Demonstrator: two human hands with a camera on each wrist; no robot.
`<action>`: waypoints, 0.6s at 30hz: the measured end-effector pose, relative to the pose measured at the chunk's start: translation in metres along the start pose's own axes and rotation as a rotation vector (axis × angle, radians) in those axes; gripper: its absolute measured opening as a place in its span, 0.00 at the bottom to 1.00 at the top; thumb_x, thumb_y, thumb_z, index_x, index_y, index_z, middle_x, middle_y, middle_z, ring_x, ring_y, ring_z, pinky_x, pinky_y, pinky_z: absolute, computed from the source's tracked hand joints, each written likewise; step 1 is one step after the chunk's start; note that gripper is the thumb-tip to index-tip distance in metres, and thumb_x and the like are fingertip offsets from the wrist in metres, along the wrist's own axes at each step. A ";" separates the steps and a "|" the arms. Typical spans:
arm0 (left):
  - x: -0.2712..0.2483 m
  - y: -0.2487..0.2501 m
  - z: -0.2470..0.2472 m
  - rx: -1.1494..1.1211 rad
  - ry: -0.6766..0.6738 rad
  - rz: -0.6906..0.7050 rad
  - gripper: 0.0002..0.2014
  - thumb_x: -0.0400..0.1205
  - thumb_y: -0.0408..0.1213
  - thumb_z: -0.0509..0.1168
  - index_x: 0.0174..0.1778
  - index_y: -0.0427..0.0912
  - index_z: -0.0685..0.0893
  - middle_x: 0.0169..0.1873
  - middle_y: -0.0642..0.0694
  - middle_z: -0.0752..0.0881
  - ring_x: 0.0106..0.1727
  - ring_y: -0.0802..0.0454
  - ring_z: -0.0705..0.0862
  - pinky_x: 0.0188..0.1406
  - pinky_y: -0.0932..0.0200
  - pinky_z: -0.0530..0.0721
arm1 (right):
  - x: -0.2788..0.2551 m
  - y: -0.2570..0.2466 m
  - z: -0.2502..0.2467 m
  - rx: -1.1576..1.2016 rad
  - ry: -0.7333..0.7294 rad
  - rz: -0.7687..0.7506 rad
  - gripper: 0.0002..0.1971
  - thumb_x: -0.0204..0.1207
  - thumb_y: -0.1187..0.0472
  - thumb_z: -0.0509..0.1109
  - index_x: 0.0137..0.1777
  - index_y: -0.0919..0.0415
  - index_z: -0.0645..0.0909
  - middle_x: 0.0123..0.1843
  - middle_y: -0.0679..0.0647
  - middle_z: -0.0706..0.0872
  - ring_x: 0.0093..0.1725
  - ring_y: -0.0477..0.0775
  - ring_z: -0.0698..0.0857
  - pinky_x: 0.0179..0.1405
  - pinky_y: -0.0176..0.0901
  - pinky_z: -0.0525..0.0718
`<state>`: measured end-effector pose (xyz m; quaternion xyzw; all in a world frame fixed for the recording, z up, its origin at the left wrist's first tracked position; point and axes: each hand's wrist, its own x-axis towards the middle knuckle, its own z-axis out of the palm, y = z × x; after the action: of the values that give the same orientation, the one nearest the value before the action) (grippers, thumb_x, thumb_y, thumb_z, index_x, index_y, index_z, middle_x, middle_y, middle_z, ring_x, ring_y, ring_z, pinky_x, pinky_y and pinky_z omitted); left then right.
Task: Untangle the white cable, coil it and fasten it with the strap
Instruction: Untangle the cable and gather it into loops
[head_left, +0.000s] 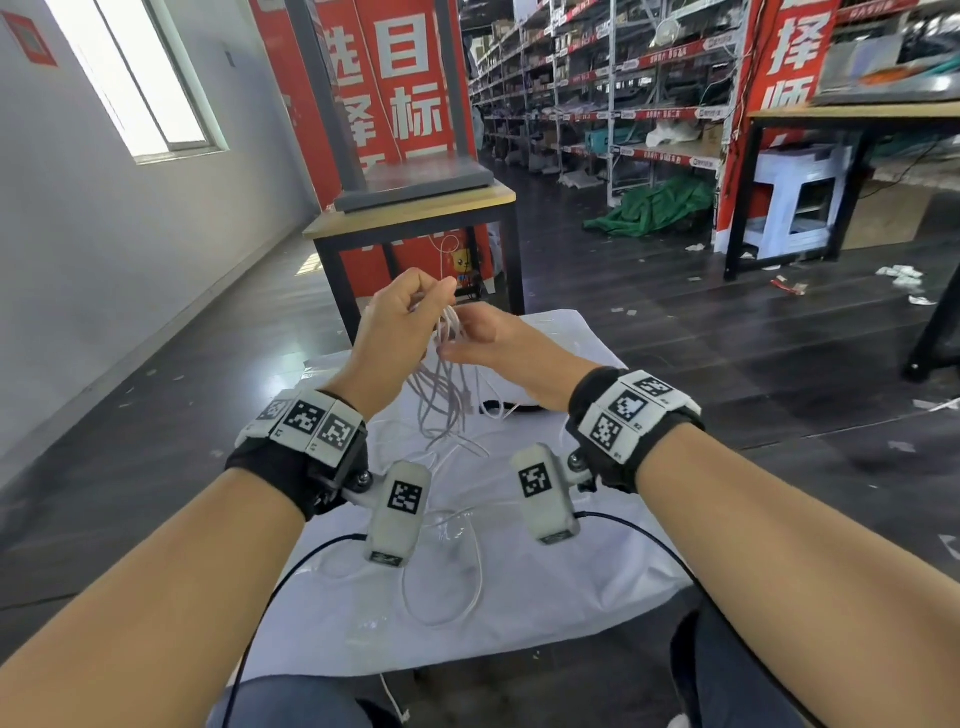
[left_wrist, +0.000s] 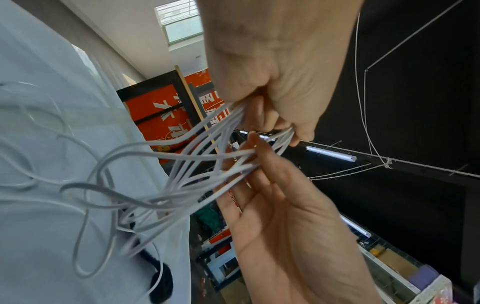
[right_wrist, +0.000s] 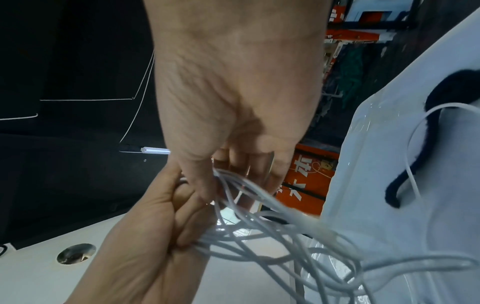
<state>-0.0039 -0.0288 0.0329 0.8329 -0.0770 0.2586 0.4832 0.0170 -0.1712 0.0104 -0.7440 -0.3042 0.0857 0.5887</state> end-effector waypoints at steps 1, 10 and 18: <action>-0.001 0.002 0.000 -0.029 -0.004 -0.011 0.16 0.84 0.48 0.63 0.43 0.36 0.79 0.25 0.50 0.73 0.23 0.57 0.67 0.25 0.60 0.68 | 0.002 -0.001 0.004 0.001 0.021 0.008 0.13 0.76 0.66 0.72 0.60 0.68 0.79 0.51 0.58 0.85 0.50 0.50 0.83 0.62 0.53 0.80; -0.008 -0.007 -0.016 0.142 -0.175 -0.036 0.11 0.84 0.48 0.63 0.43 0.45 0.84 0.29 0.54 0.81 0.22 0.62 0.73 0.26 0.68 0.69 | -0.004 0.003 0.006 -0.326 -0.017 0.129 0.10 0.83 0.58 0.63 0.41 0.62 0.76 0.32 0.51 0.73 0.29 0.47 0.73 0.25 0.33 0.71; -0.009 -0.021 -0.033 0.149 -0.083 -0.137 0.09 0.84 0.46 0.63 0.44 0.47 0.84 0.29 0.60 0.79 0.19 0.69 0.73 0.23 0.73 0.67 | -0.007 0.018 -0.004 -0.064 0.049 0.219 0.14 0.82 0.69 0.56 0.39 0.57 0.77 0.42 0.55 0.83 0.50 0.55 0.80 0.52 0.45 0.78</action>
<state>-0.0153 0.0092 0.0260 0.8799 -0.0203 0.1953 0.4328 0.0199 -0.1806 -0.0062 -0.7930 -0.2090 0.1218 0.5591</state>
